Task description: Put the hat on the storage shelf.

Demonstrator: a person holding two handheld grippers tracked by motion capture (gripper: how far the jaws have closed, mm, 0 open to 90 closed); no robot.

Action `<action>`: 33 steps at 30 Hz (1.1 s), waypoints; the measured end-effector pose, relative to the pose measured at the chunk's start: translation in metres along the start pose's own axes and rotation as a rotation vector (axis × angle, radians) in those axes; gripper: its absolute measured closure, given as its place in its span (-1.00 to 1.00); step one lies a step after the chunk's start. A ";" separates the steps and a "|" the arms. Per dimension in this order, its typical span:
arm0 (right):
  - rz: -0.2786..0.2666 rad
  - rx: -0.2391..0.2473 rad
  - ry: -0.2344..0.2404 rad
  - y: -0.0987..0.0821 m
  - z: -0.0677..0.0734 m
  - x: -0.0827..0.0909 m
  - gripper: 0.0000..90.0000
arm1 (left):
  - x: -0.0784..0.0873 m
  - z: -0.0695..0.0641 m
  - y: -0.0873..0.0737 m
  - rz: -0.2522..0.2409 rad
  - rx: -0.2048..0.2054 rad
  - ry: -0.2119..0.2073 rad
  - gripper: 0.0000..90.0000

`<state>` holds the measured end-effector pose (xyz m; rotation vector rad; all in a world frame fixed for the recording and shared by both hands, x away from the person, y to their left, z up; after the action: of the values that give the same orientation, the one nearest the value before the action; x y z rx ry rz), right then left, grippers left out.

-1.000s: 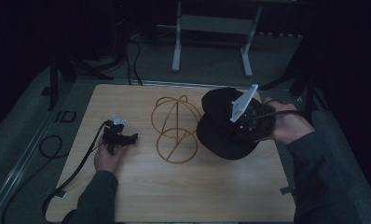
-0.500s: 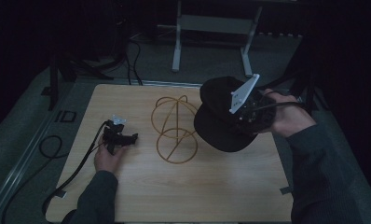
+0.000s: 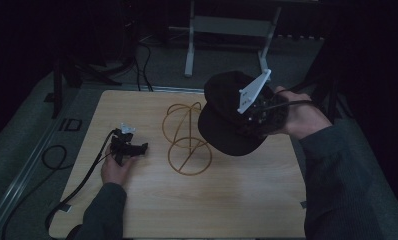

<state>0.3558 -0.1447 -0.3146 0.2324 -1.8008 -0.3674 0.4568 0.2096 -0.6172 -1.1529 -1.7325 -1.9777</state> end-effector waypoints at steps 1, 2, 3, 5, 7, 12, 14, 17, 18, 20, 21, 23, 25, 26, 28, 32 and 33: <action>0.000 0.004 0.005 0.001 -0.001 0.000 0.78 | 0.000 0.000 0.000 0.001 0.000 0.000 -0.69; 0.000 0.004 0.005 0.001 -0.001 0.000 0.78 | 0.000 0.000 0.000 0.001 0.000 0.000 -0.69; -0.002 0.005 0.002 0.003 -0.001 -0.001 0.78 | 0.000 0.000 0.000 0.001 -0.001 0.000 -0.69; -0.005 0.009 -0.001 0.007 -0.004 -0.002 0.78 | 0.000 0.000 0.000 0.001 -0.001 0.000 -0.69; -0.005 0.007 0.000 0.008 -0.005 -0.003 0.79 | 0.000 0.000 0.000 0.001 0.000 0.000 -0.69; -0.003 0.012 0.003 0.013 -0.007 -0.005 0.78 | 0.000 0.000 0.000 0.001 -0.001 0.000 -0.69; -0.010 0.016 0.000 0.015 -0.008 -0.005 0.78 | 0.000 0.000 0.000 0.001 0.000 0.000 -0.69; -0.019 0.023 -0.005 0.019 -0.007 -0.005 0.78 | 0.000 0.000 0.000 0.001 0.000 0.000 -0.69; -0.019 0.023 -0.005 0.019 -0.007 -0.005 0.78 | 0.000 0.000 0.000 0.001 0.000 0.000 -0.69; -0.020 0.022 -0.002 0.021 -0.007 -0.005 0.78 | 0.000 0.000 0.000 0.001 -0.001 0.000 -0.69; -0.020 0.029 -0.001 0.024 -0.007 -0.004 0.78 | 0.000 0.000 0.000 0.001 -0.001 0.000 -0.69; -0.025 0.037 -0.001 0.028 -0.007 -0.004 0.78 | 0.000 0.000 0.000 0.002 -0.001 0.000 -0.69; -0.024 0.042 -0.001 0.031 -0.006 -0.005 0.78 | 0.000 0.000 0.000 0.002 -0.002 0.000 -0.69; -0.027 0.047 0.000 0.033 -0.006 -0.005 0.78 | 0.000 0.000 0.000 0.002 -0.002 0.000 -0.69; -0.031 0.048 0.004 0.035 -0.005 -0.006 0.78 | 0.000 0.000 0.000 0.002 -0.002 0.000 -0.70; -0.030 0.059 0.012 0.039 -0.004 -0.007 0.78 | 0.000 0.000 0.000 0.002 -0.002 0.000 -0.70; -0.026 0.057 0.010 0.040 -0.003 -0.007 0.78 | 0.000 0.000 0.000 0.002 -0.002 0.000 -0.69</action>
<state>0.3623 -0.1052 -0.3058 0.2980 -1.8010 -0.3328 0.4566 0.2097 -0.6172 -1.1551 -1.7292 -1.9785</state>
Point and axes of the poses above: each handheld gripper's, and its own axes: x roughly backward along the jaws, y roughly out of its top, z roughly to its left, the point moved 7 cm from there along -x, roughly forward along the jaws, and after that the axes turned 2 degrees about -y, right-handed, at the moved point
